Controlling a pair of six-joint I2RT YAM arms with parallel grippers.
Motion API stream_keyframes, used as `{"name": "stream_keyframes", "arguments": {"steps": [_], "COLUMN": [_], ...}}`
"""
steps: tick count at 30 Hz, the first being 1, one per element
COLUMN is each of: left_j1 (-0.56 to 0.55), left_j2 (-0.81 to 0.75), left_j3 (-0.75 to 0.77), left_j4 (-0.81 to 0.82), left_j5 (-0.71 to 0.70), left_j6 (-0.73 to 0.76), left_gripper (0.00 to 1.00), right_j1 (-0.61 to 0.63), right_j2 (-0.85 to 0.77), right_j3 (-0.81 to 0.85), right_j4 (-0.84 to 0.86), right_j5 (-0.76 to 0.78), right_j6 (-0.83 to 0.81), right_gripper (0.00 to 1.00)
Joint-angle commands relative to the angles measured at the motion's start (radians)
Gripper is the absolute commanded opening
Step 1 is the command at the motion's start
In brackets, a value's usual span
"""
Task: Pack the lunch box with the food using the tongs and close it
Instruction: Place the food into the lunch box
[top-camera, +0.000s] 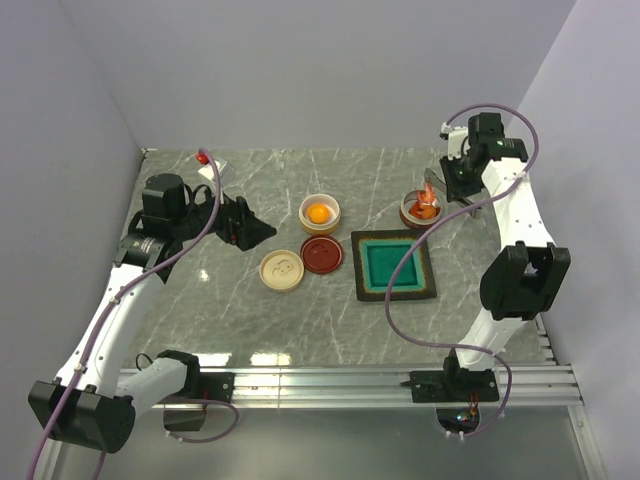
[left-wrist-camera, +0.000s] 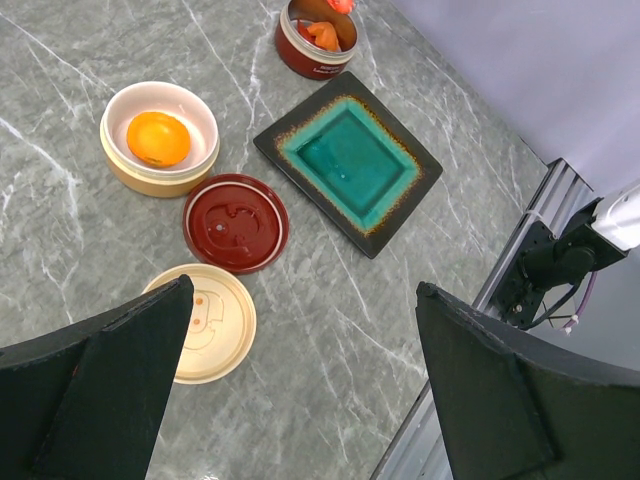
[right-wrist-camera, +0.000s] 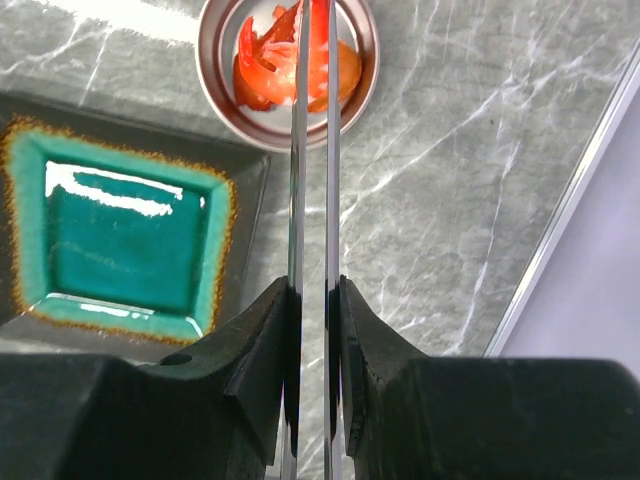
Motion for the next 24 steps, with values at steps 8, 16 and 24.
{"name": "stream_keyframes", "arguments": {"steps": [8, 16, 24], "left_j1": [0.004, 0.005, 0.005], "left_j2": [0.011, 0.009, 0.001], "left_j3": [0.003, -0.001, -0.008], "left_j4": [0.046, 0.043, 0.036], "left_j5": [0.019, 0.019, 0.014], "left_j6": [0.007, 0.010, 0.013], "left_gripper": [0.99, 1.00, 0.99], "right_j1": [0.009, 0.012, 0.033], "right_j2": [-0.006, -0.017, -0.014], "right_j3": [-0.092, -0.161, -0.167], "right_j4": [0.135, 0.183, 0.181], "right_j5": [0.048, 0.048, 0.045], "right_j6": [-0.024, -0.011, -0.001], "right_gripper": [0.06, 0.07, 0.11]}}
